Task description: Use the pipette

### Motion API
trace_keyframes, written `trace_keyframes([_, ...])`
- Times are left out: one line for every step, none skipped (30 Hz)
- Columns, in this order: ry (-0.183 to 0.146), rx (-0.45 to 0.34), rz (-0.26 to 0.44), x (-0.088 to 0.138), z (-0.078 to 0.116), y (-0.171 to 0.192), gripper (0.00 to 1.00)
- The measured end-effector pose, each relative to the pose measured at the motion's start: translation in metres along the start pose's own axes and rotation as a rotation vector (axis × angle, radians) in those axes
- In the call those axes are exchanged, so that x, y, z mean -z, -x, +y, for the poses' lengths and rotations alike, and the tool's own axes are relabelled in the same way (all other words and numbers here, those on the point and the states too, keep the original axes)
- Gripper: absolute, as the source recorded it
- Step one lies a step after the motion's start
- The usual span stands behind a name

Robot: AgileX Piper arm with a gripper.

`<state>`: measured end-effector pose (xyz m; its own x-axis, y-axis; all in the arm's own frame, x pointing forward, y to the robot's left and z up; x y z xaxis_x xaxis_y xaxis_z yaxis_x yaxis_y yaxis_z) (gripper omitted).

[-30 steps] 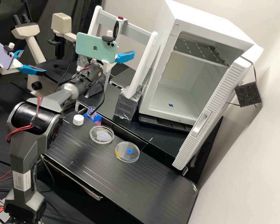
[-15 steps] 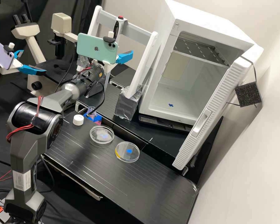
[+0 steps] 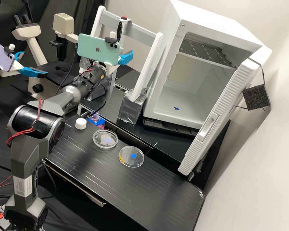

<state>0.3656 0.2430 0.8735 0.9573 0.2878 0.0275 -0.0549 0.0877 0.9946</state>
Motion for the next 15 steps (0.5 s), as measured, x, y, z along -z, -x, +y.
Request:
trace_keyframes([-0.001, 0.001, 0.002, 0.0007, -0.0005, 0.0001, 0.00])
trace_keyframes([-0.001, 0.002, 0.003, 0.0012, -0.0009, 0.0002, 0.00])
trace_keyframes([-0.001, 0.004, 0.004, 0.0018, -0.0013, 0.0002, 0.00])
trace_keyframes([0.000, 0.005, 0.006, 0.0024, -0.0018, 0.0003, 0.00])
trace_keyframes([-0.001, 0.006, 0.008, 0.0031, -0.0023, 0.0004, 0.00])
trace_keyframes([0.006, 0.008, 0.010, 0.0038, -0.0028, 0.0005, 0.00])
trace_keyframes([0.009, 0.009, 0.011, 0.0043, -0.0033, 0.0006, 0.00])
trace_keyframes([0.014, 0.009, 0.010, 0.0048, -0.0037, 0.0007, 0.00])
trace_keyframes([0.016, 0.012, 0.013, 0.0063, -0.0048, 0.0010, 0.00])
trace_keyframes([0.018, 0.013, 0.014, 0.0068, -0.0053, 0.0011, 0.00])
trace_keyframes([0.016, 0.015, 0.017, 0.0078, -0.0060, 0.0012, 0.00])
trace_keyframes([0.011, 0.015, 0.016, 0.0082, -0.0064, 0.0013, 0.00])
trace_keyframes([0.011, 0.015, 0.016, 0.0082, -0.0064, 0.0013, 0.00])
trace_keyframes([0.011, 0.015, 0.016, 0.0082, -0.0064, 0.0013, 0.00])
trace_keyframes([0.010, 0.012, 0.018, 0.0091, -0.0052, 0.0015, 0.00])
